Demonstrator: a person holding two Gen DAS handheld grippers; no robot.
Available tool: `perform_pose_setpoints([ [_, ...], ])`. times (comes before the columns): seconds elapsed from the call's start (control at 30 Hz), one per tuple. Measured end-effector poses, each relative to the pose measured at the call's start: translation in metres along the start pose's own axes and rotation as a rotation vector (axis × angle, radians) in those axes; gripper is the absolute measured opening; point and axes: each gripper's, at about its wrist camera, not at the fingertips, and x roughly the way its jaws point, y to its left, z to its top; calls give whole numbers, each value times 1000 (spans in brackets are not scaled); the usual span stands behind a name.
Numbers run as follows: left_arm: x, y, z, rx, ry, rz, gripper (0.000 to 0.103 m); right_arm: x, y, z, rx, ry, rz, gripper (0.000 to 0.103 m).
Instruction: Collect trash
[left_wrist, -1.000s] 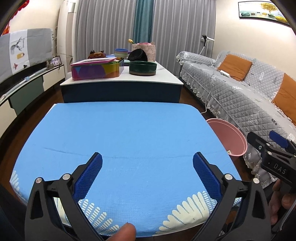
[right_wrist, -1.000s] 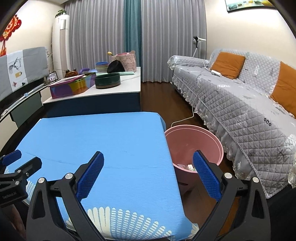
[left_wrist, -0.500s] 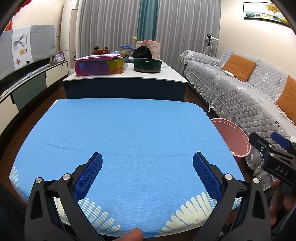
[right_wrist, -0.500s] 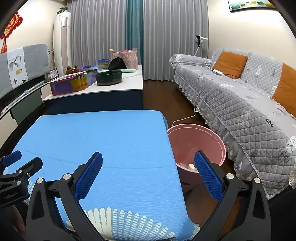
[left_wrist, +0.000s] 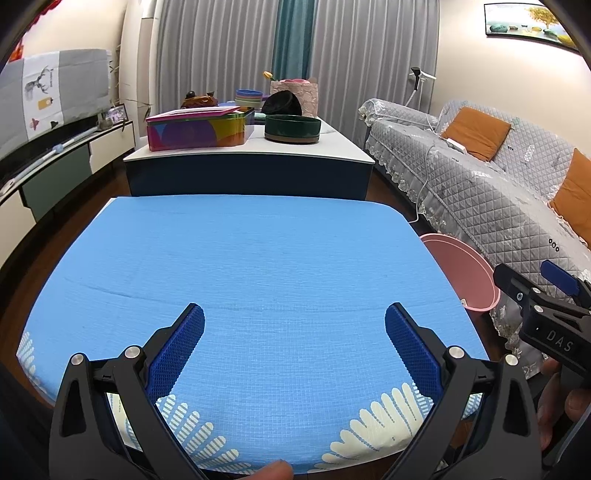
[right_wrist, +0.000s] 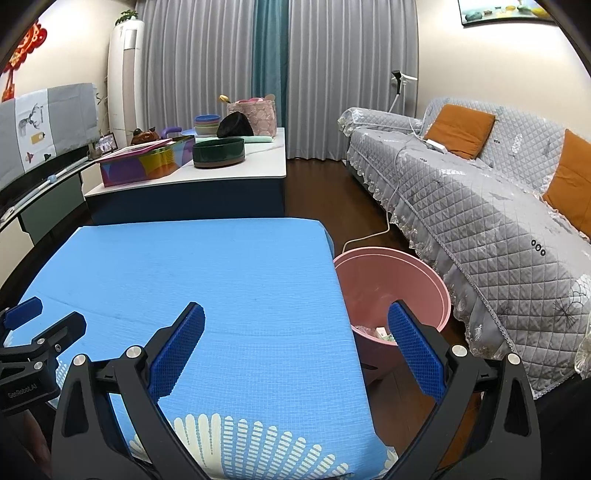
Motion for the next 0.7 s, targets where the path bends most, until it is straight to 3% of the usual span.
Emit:
perform_pose_setpoints([
  [0.7, 2, -3, -2, 14, -1, -28, 95, 2, -2, -2, 2, 3, 0, 98],
])
